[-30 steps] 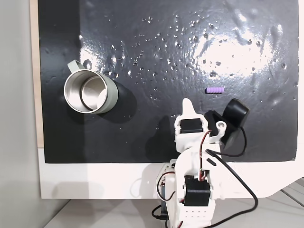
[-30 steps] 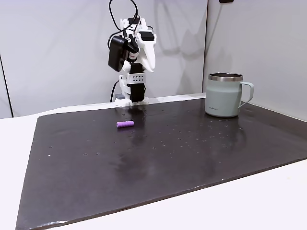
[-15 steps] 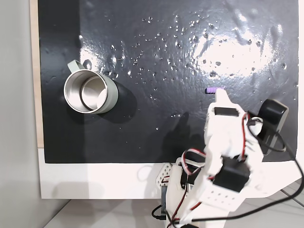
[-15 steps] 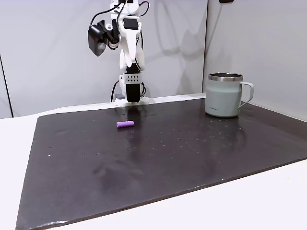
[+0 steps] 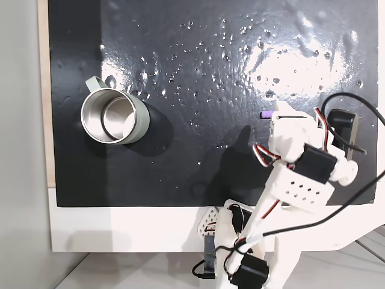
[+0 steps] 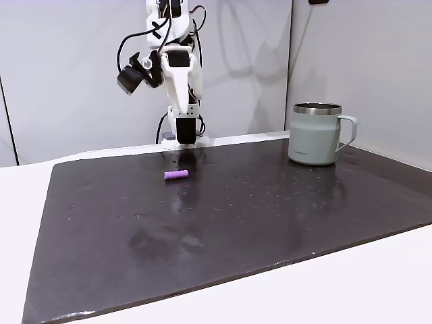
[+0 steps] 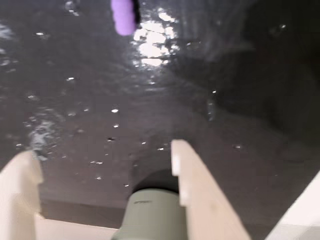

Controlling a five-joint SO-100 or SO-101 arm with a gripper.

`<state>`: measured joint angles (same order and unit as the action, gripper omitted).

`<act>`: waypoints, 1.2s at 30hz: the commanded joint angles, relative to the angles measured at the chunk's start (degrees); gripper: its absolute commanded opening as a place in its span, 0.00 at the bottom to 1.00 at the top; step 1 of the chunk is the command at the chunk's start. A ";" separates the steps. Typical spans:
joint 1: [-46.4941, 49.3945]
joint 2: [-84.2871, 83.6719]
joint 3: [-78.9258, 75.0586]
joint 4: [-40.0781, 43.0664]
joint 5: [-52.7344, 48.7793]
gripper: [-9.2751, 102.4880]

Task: Grasp a pengrip and put it in the cup.

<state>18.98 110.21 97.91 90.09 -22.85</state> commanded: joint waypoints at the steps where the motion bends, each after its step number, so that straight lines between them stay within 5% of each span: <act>1: 1.85 -2.46 -4.39 0.53 -2.99 0.32; 36: 1.14 -36.21 -18.54 -8.79 -6.50 0.30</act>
<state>20.74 74.44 83.50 82.27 -30.15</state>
